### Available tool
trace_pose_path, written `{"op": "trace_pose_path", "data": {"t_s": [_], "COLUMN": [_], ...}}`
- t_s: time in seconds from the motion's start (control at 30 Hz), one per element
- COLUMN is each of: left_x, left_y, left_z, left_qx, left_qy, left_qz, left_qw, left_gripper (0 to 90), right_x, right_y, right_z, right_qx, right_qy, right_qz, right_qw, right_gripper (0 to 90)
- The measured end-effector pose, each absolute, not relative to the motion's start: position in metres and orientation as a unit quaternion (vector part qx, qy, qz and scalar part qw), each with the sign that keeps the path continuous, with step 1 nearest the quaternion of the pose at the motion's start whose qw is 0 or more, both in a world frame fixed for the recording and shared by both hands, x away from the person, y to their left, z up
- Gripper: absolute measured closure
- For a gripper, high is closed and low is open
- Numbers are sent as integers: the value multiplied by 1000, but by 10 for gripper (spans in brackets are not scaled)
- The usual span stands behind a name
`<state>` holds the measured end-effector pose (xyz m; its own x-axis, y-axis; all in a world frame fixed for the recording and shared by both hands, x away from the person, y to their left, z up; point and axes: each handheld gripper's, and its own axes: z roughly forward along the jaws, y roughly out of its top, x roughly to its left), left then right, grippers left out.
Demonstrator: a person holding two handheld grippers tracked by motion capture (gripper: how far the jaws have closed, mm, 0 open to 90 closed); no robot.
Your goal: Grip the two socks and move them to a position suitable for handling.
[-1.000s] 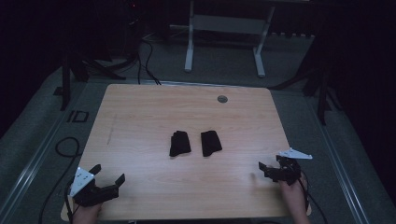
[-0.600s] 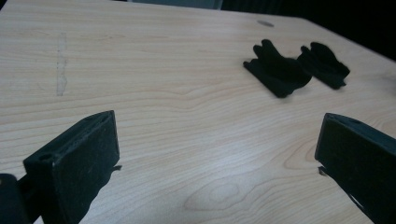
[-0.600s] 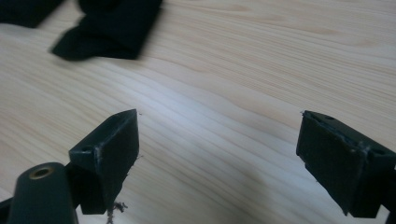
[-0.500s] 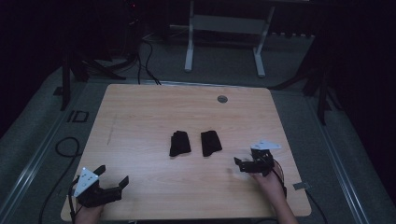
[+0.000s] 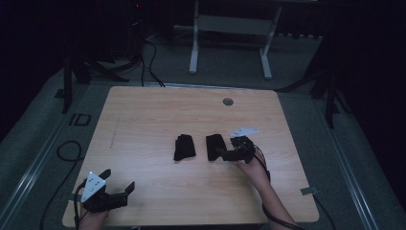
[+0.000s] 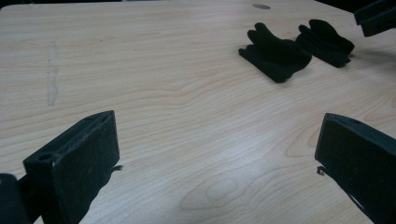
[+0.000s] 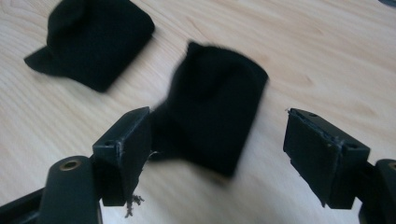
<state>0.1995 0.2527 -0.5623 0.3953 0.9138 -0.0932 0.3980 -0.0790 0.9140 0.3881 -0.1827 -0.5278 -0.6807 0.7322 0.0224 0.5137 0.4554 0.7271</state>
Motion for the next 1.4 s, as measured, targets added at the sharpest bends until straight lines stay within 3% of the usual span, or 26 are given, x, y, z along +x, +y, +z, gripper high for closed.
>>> {"op": "trace_pose_path", "data": {"t_s": [0.23, 0.43, 0.53, 0.6, 0.67, 0.8, 1.0, 1.4], "left_x": [200, 198, 198, 197, 197, 197, 198, 195], "left_y": [254, 254, 254, 253, 252, 251, 252, 248], "left_z": [-563, -562, -561, -561, -561, -561, -561, -558], "left_qx": [682, 683, 682, 684, 685, 684, 684, 684], "left_qy": [483, 479, 478, 477, 476, 474, 474, 468], "left_qz": [267, 270, 271, 270, 271, 269, 266, 280], "left_qw": [480, 480, 482, 482, 481, 485, 486, 484], "left_gripper": [2, 2, 2, 2, 2, 2, 2, 2], "right_x": [407, 415, 407, 406, 403, 401, 395, 338], "right_y": [-158, -146, -141, -140, -138, -135, -141, -154], "right_z": [-526, -545, -552, -552, -552, -552, -538, -514], "right_qx": [354, 342, 329, 334, 335, 333, 348, 286], "right_qy": [851, 878, 882, 880, 878, 878, 868, 878], "right_qz": [366, 309, 295, 290, 285, 275, 301, 338], "right_qw": [131, 131, 166, 173, 189, 207, 188, 183], "right_gripper": [361, 432, 462, 525, 687, 738, 764, 761]}}
